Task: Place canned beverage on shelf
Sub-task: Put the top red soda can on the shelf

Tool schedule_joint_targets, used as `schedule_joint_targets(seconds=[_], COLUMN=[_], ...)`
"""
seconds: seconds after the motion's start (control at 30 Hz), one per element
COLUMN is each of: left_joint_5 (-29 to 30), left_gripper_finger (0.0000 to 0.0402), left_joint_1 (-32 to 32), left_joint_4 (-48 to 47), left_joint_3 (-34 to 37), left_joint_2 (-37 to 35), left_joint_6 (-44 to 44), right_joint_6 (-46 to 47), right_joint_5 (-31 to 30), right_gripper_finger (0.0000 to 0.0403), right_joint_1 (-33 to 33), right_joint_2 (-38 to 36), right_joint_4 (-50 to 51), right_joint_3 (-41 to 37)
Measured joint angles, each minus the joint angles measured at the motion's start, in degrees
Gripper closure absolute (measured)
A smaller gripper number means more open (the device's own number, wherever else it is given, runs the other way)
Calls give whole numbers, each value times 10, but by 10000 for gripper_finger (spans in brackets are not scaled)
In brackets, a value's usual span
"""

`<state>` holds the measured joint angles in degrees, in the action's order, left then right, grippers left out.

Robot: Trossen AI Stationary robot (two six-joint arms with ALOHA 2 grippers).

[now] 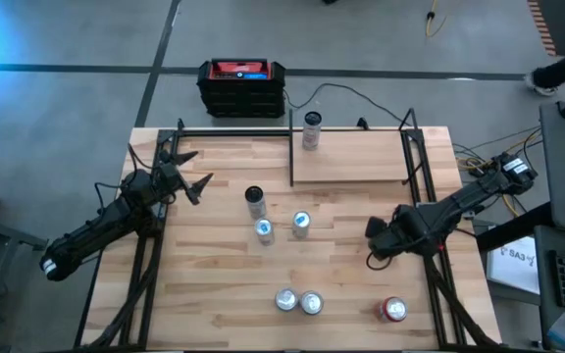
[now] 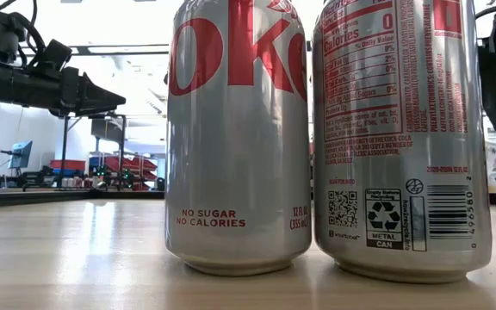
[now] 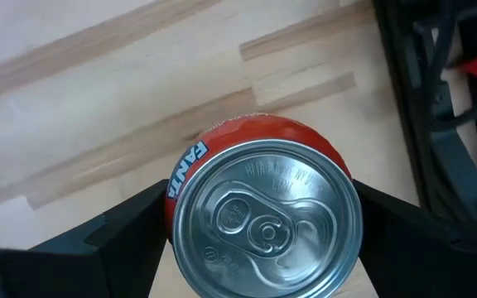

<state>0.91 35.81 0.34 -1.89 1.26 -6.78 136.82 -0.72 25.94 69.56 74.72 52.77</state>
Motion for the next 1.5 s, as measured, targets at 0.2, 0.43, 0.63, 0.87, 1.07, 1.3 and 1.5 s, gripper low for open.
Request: schedule_joint_targets(seconds=[0.2,0.43,0.63,0.87,1.07,1.3,1.5], left_joint_5=[0,0,0,0,0,0,0], left_gripper_finger=[3,3,3,3,3,3,3], left_joint_1=[0,0,0,0,0,0,0], left_joint_4=[0,0,0,0,0,0,0], left_joint_3=[0,0,0,0,0,0,0], left_joint_2=[0,0,0,0,0,0,0], left_joint_6=[0,0,0,0,0,0,0], right_joint_6=[34,33,27,6,-9,-32,-96], right_joint_5=[7,6,7,-19,-40,-40,-52], right_gripper_finger=[79,79,78,77,52,21,19], right_joint_1=[-26,-58,-73,-74,-74,-74,-73], right_joint_2=[0,25,66,101,130,161,171], right_joint_4=[7,12,13,40,76,79,77], right_joint_3=[0,3,9,55,97,115,134])
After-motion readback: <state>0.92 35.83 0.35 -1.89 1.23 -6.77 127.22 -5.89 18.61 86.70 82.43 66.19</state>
